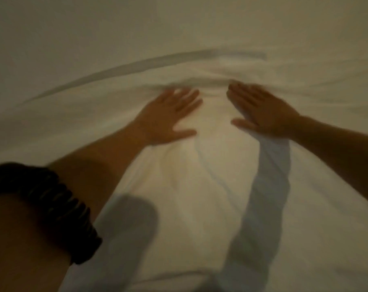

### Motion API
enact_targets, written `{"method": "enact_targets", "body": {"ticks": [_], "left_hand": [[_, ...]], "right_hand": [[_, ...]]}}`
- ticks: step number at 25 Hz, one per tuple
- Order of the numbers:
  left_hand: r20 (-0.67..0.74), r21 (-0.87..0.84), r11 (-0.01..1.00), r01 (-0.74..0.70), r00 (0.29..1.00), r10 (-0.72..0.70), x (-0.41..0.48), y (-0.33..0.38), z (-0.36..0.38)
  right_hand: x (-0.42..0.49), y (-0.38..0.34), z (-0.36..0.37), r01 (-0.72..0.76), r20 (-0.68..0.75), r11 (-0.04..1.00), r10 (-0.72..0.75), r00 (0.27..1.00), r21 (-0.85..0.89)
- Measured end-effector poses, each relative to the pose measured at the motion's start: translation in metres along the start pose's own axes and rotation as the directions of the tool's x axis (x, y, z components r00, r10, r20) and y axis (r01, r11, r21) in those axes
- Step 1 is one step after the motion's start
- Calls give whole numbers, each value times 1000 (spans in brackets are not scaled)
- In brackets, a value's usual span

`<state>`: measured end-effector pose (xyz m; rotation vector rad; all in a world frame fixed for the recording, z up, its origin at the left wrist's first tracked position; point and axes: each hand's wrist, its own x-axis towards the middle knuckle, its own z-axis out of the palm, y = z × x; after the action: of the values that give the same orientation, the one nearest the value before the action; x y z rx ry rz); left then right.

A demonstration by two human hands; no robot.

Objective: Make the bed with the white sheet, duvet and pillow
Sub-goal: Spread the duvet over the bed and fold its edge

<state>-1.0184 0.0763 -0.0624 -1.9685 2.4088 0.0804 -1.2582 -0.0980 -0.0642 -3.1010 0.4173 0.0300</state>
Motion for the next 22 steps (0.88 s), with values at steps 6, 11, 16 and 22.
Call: {"method": "enact_targets", "body": {"ticks": [6,11,16,22], "left_hand": [[-20,4,983,-185,983,185,-6,-25,11],[14,24,964,265,964,-265,34,-32,7],[-34,-31,982,188,981,-189,-54,62,9],[63,-158,984,80,995,-71,-163,172,8]], "right_hand": [[-13,-41,12,146,27,983,-149,988,109],[50,-12,12,-354,62,920,348,935,167],[-23,-88,10,-80,16,990,78,997,118],[-144,-172,4,135,50,972,-147,988,193]]}}
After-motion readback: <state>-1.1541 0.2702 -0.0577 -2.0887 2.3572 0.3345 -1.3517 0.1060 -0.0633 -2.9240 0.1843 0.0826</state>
